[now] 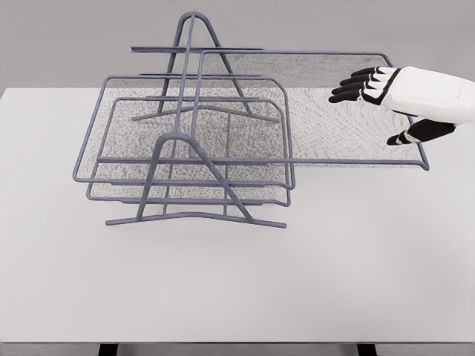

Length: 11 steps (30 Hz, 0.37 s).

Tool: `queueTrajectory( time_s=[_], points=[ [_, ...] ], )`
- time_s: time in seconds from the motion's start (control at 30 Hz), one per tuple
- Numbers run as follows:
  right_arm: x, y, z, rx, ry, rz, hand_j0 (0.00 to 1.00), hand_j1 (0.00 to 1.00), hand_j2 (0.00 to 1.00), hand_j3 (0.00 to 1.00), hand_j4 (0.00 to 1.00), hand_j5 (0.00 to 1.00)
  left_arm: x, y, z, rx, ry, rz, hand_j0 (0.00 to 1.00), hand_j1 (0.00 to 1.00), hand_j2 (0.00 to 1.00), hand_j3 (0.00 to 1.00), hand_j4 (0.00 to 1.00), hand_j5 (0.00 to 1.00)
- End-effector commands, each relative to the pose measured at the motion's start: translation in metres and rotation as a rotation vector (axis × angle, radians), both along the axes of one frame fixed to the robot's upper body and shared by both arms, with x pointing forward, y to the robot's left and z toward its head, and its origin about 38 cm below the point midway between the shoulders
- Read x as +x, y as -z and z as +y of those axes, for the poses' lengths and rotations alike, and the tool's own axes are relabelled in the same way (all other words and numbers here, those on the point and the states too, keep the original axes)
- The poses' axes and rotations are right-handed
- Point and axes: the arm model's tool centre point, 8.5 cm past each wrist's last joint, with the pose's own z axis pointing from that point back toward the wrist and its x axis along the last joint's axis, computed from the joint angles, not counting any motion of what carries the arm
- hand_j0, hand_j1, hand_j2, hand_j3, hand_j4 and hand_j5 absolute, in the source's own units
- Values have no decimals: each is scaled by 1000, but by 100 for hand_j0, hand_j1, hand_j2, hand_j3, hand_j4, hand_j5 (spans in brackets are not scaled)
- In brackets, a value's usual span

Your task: Pull out the upper folder box with right arm

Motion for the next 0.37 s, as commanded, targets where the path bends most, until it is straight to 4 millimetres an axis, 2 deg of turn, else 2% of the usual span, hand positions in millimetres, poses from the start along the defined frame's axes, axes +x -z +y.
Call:
queueTrajectory(
  time_s=[0.0, 0.33],
  points=[
    [0, -1, 0, 6, 0, 2, 100, 100, 100, 100, 100, 100, -1, 0, 0, 0, 8, 4, 100, 100, 100, 100, 100, 100],
    [-2, -3, -2, -1, 4, -2, 100, 100, 100, 100, 100, 100, -1, 0, 1, 5, 1, -1, 100, 100, 100, 100, 100, 100]
  ],
)
